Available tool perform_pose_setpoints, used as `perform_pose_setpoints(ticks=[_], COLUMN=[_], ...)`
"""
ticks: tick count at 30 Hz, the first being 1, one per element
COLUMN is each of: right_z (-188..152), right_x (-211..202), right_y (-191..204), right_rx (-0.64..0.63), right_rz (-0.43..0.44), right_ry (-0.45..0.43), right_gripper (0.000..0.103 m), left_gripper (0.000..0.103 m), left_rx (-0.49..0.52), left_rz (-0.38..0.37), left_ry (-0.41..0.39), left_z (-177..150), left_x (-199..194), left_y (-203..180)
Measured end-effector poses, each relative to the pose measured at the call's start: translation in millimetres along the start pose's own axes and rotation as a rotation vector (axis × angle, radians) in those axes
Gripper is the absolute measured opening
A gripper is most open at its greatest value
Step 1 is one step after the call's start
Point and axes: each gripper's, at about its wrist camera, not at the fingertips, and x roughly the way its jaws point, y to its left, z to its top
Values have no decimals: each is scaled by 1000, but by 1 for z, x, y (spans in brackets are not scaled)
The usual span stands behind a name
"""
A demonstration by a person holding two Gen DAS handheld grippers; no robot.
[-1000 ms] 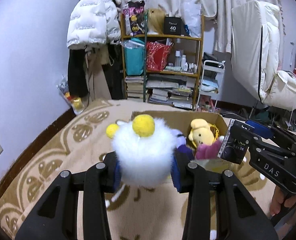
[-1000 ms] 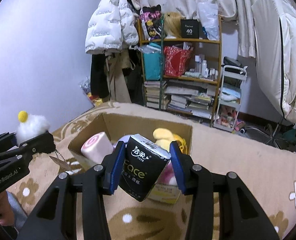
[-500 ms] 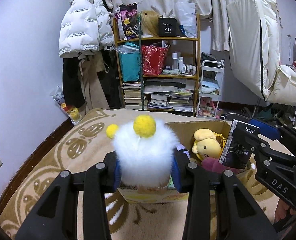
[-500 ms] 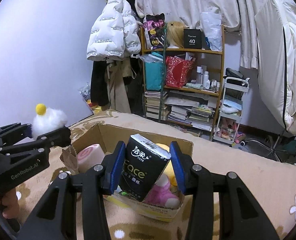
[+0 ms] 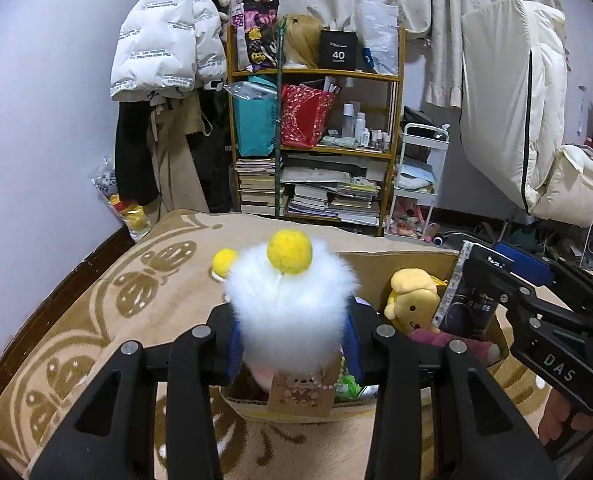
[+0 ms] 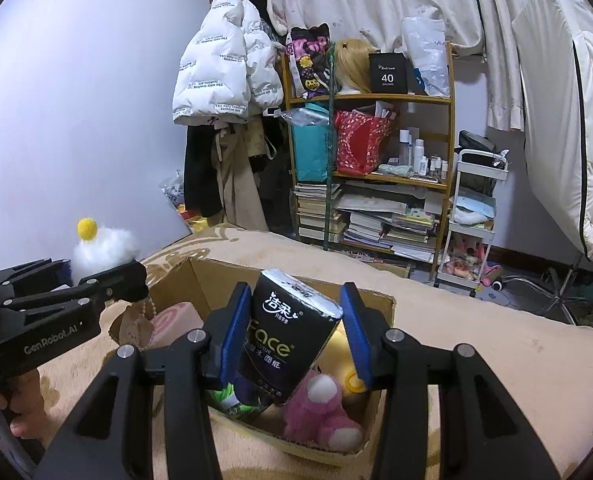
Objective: Organize soft objects
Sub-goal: 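Carry the pom-pom and Face pack over the box and open both grippers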
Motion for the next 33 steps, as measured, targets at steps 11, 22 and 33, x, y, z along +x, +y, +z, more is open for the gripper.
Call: perform_pose_setpoints(ticks=[11, 22, 33], right_z=[1, -5, -16], right_x=[11, 16, 28], right_y=[-15, -30, -33], right_rx=[84, 196, 239], right_rz=[21, 88, 127], right_ry=[19, 56, 102], right_gripper=[48, 49, 51], left_gripper=[39, 40, 60], left_rx=[59, 68, 54], left_rz=[-28, -74, -77], left_ry=[21, 82, 169], left_z=[-4, -8, -17], left_x=[9, 25, 41], left_y=[-16, -23, -24])
